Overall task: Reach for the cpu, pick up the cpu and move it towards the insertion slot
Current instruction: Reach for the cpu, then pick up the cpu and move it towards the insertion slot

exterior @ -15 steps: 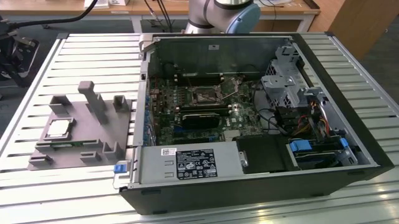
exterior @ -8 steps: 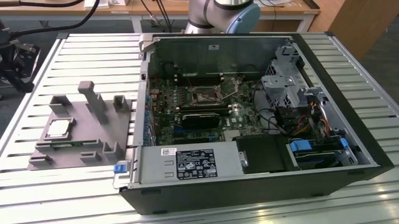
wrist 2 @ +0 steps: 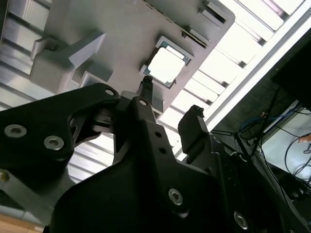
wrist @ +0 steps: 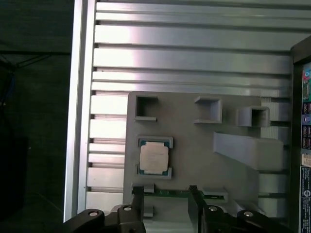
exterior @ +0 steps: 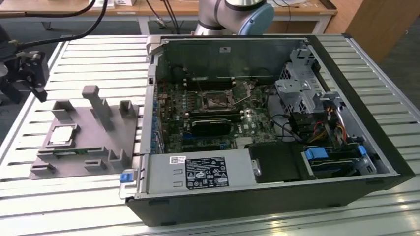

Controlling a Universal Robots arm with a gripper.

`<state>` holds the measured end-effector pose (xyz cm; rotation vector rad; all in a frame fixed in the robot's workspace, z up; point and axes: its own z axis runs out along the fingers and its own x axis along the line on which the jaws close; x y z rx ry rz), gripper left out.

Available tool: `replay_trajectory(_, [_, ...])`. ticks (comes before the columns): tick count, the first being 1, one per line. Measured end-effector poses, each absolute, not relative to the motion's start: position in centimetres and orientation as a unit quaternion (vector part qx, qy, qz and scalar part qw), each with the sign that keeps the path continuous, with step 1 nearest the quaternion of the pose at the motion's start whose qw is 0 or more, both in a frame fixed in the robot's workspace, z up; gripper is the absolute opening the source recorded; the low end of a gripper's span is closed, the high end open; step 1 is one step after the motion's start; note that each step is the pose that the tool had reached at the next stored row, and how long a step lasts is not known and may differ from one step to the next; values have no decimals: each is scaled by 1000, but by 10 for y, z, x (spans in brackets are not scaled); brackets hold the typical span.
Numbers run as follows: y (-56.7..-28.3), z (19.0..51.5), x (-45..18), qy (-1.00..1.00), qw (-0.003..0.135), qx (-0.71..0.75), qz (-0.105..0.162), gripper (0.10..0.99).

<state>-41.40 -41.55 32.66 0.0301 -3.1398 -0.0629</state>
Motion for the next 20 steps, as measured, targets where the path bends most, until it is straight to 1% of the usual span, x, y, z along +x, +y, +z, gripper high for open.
replay_trajectory(1, [-416,325,-414,-1000,1,10,-20,467])
replay_trajectory(4, [-416,319,-414,-1000,1,10,-20,639])
replay_trajectory(5, [-416,318,-414,-1000,1,10,-20,639])
replay_trajectory(6, [-416,316,-414,-1000,1,10,-20,698])
replay_trajectory(7, [-416,314,-414,-1000,1,10,-20,698])
replay_trajectory(8, [-416,312,-414,-1000,1,10,-20,757])
replay_trajectory(9, [-416,310,-414,-1000,1,10,-20,757])
replay_trajectory(10, [-416,308,-414,-1000,1,10,-20,820])
replay_trajectory(20, [-417,290,-418,-1000,3,17,-20,820])
